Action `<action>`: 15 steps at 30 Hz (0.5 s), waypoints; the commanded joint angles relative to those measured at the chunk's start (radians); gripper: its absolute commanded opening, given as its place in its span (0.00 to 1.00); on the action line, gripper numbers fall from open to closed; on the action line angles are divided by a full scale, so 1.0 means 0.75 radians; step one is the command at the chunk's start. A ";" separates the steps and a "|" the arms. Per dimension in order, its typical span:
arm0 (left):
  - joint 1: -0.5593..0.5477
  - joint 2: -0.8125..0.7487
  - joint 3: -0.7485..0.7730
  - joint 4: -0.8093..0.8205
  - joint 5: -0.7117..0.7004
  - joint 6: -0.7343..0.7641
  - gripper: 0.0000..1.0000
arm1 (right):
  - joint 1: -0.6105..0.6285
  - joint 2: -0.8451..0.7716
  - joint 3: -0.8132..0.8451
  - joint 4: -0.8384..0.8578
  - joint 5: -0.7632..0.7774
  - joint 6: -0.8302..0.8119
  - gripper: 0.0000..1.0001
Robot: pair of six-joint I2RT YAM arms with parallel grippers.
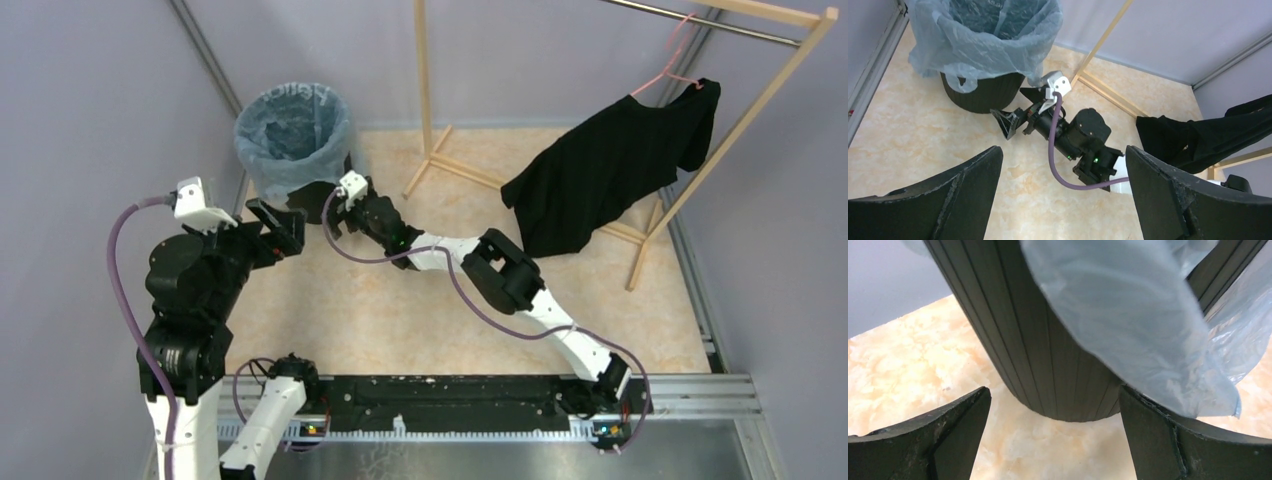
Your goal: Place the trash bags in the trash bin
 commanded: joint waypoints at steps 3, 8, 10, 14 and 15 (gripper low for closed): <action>0.004 -0.015 0.039 -0.041 -0.028 0.020 0.98 | 0.003 -0.063 0.091 -0.143 -0.091 -0.002 0.99; 0.004 -0.016 0.006 0.019 0.011 -0.022 0.98 | 0.006 -0.473 -0.276 -0.245 -0.098 0.060 0.99; 0.004 -0.021 -0.018 0.066 0.061 -0.056 0.98 | 0.005 -0.662 -0.499 -0.251 -0.133 0.056 0.99; 0.004 -0.035 -0.102 0.158 0.130 -0.120 0.98 | 0.005 -1.038 -0.901 -0.337 -0.171 0.102 0.99; 0.004 -0.040 -0.125 0.180 0.136 -0.134 0.98 | 0.005 -1.119 -0.970 -0.392 -0.164 0.127 0.99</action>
